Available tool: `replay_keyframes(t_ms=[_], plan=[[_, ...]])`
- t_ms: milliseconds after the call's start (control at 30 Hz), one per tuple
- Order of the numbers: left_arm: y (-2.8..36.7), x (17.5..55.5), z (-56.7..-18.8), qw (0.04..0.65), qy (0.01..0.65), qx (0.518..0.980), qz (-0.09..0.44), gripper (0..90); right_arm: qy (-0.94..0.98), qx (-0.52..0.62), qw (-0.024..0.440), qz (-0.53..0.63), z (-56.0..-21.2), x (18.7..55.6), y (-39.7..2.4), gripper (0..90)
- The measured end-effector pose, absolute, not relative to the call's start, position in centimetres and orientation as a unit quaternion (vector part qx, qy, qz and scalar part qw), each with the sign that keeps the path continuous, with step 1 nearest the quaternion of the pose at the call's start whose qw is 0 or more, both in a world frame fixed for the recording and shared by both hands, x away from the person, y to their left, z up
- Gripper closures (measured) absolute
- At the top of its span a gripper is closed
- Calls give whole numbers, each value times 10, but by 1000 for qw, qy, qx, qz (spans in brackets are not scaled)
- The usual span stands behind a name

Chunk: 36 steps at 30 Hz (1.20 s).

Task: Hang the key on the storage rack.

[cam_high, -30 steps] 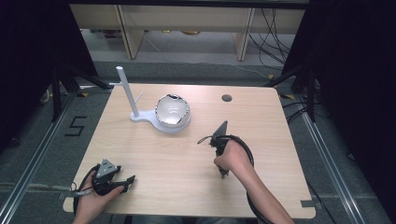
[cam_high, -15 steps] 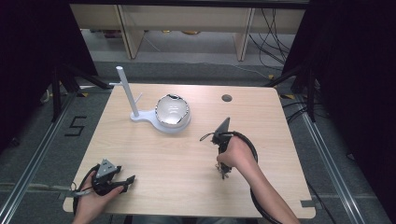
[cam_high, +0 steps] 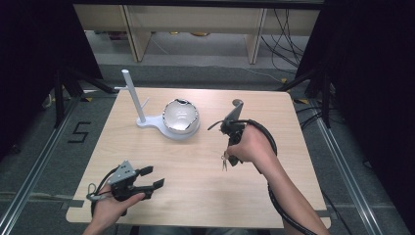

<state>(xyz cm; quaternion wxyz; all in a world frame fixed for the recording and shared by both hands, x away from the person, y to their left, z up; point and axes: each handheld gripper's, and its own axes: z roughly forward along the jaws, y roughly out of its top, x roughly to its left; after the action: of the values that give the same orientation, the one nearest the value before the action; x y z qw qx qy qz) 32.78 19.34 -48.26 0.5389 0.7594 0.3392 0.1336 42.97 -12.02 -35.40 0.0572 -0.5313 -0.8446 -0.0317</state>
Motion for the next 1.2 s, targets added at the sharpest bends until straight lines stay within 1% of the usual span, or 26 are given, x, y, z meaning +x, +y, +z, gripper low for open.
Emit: replay_keyframes(t_ms=[33, 67, 100, 133, 200, 233, 300, 367, 400, 567, 733, 767, 800, 833, 867, 967, 1000, 1033, 1200], plan=[[176, 333, -474, 546, 321, 765, 118, 298, -850, -524, 50, -36, -344, 428, -112, 893], [176, 333, -474, 546, 321, 765, 118, 294, -850, -524, 50, -36, -344, 428, -112, 893], [158, 340, -468, 558, 300, 767, 102, 285, -855, -514, 47, -46, -337, 426, -106, 893], [158, 340, -468, 558, 300, 767, 102, 282, -855, -514, 47, -46, -337, 426, -106, 893], [141, 345, -461, 564, 282, 770, 95, 277, -867, -494, 38, -61, -333, 425, -102, 893], [127, 350, -456, 564, 273, 772, 106, 276, -871, -485, 36, -66, -328, 424, -94, 893], [120, 353, -454, 571, 271, 767, 110, 287, -873, -481, 40, -69, -325, 423, -88, 893], [108, 358, -454, 577, 282, 757, 121, 297, -876, -475, 38, -70, -324, 423, -86, 893], [99, 363, -454, 572, 288, 756, 136, 304, -874, -478, 39, -76, -322, 423, -81, 893], [85, 367, -459, 576, 298, 745, 156, 336, -877, -471, 38, -82, -321, 424, -76, 893], [72, 369, -463, 589, 298, 731, 175, 427, -878, -470, 41, -79, -322, 424, -72, 892], [72, 368, -463, 585, 305, 730, 180, 427, -880, -466, 39, -82, -322, 425, -72, 893], [71, 368, -462, 586, 305, 728, 182, 492, -879, -470, 38, -75, -323, 424, -72, 893], [70, 368, -462, 589, 304, 726, 185, 492, -879, -470, 38, -75, -323, 424, -72, 893], [69, 368, -462, 587, 301, 727, 190, 538, -879, -469, 37, -79, -324, 424, -72, 892], [66, 367, -461, 584, 297, 729, 199, 583, -877, -473, 40, -73, -324, 425, -72, 892], [66, 368, -462, 587, 296, 727, 200, 583, -875, -478, 43, -69, -323, 424, -71, 893], [66, 368, -462, 582, 303, 728, 198, 602, -877, -474, 37, -76, -324, 424, -71, 892], [68, 368, -462, 574, 301, 734, 204, 650, -877, -473, 33, -76, -322, 424, -71, 892]])
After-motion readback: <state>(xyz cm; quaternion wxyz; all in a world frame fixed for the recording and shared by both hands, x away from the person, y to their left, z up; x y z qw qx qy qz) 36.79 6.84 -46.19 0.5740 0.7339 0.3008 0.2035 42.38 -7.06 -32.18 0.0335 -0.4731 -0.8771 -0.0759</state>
